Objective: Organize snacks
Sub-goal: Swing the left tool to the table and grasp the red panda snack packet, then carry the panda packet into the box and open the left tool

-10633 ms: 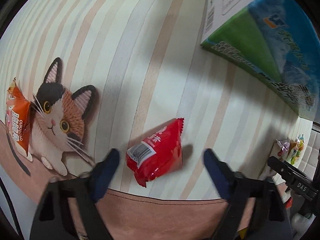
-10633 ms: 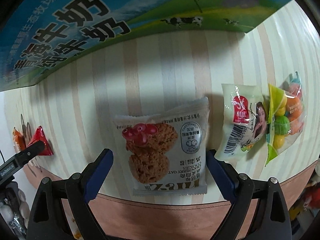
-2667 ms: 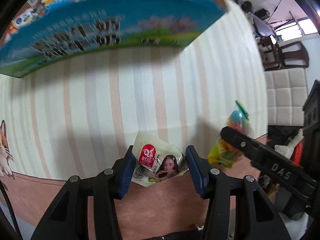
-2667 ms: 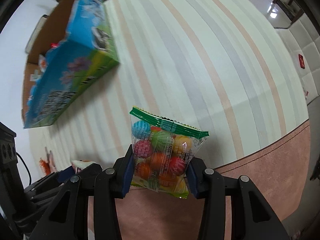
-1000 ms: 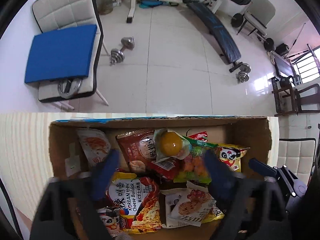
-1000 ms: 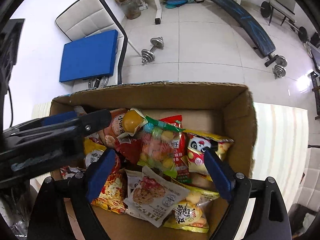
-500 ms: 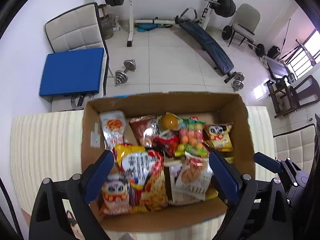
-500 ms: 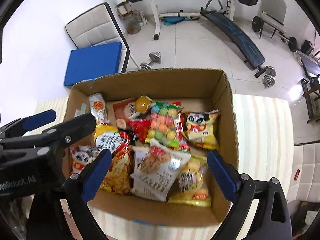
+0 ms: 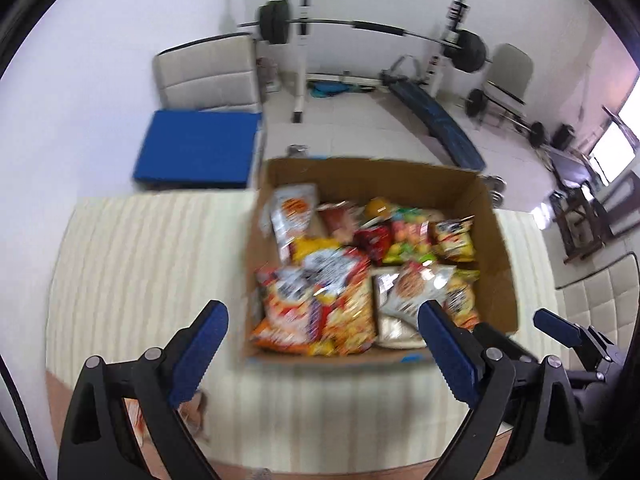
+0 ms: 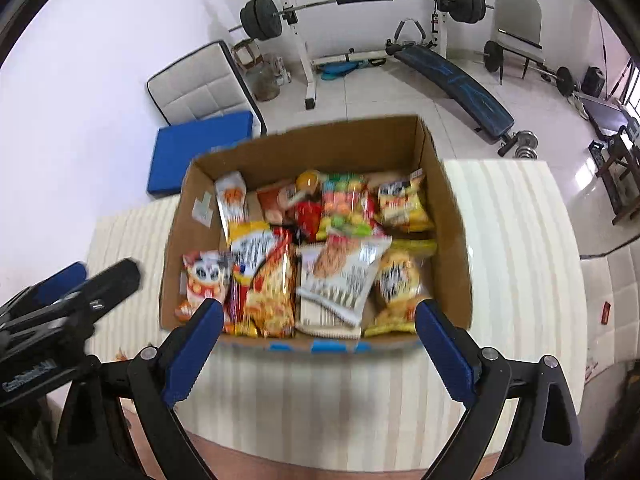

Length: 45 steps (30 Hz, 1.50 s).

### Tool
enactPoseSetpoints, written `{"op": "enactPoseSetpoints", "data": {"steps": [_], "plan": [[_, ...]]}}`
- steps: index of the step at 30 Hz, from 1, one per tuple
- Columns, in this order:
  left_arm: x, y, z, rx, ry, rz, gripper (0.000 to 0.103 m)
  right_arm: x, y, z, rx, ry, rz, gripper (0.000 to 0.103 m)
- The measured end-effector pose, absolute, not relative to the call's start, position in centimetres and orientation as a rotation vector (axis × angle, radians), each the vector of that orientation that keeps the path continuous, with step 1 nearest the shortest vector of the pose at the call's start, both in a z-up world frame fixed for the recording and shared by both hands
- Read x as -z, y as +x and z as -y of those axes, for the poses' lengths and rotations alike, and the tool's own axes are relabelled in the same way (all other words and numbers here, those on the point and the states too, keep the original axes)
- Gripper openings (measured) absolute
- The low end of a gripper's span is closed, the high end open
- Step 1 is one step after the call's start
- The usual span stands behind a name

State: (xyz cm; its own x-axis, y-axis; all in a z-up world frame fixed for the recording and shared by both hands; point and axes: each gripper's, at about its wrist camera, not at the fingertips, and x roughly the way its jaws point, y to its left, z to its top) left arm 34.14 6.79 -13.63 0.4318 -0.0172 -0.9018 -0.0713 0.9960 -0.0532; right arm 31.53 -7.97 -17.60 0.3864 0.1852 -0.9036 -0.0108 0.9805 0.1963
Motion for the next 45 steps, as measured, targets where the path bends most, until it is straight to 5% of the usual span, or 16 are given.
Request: {"op": "enactPoseSetpoints", "data": {"steps": [6,15,31,34,35,36,45], "plan": [[18.7,30.2,-14.0,-0.221,-0.23,-1.249,0.098,21.2,29.8,6.8,-0.114,0.237,-1.257,0.098],[28.6,23.9,-31.1,-0.56,-0.879,-1.35,0.097,23.9,31.5,2.6,-0.103,0.223,-1.319,0.098],[38.8,20.7,-39.3,-0.676,-1.145,-1.478,0.097,25.8,33.2,-7.2,-0.176,0.13,-1.341,0.098],[38.2,20.8,-39.2,-0.708,-1.089,-1.435,0.078,26.2,33.2,-7.8,-0.182,0.114,-1.348,0.098],[37.8,21.0,-39.1,-0.717,-1.05,-1.431,0.056,26.2,33.2,-7.8,-0.181,0.11,-1.349,0.098],[37.4,21.2,-38.7,-0.71,-1.019,-1.428,0.05,26.4,33.2,-8.0,-0.179,0.101,-1.351,0.098],[33.0,24.6,-30.2,-0.516,-0.678,-1.454,0.047,26.9,33.5,-6.4,-0.141,0.086,-1.353,0.098]]}}
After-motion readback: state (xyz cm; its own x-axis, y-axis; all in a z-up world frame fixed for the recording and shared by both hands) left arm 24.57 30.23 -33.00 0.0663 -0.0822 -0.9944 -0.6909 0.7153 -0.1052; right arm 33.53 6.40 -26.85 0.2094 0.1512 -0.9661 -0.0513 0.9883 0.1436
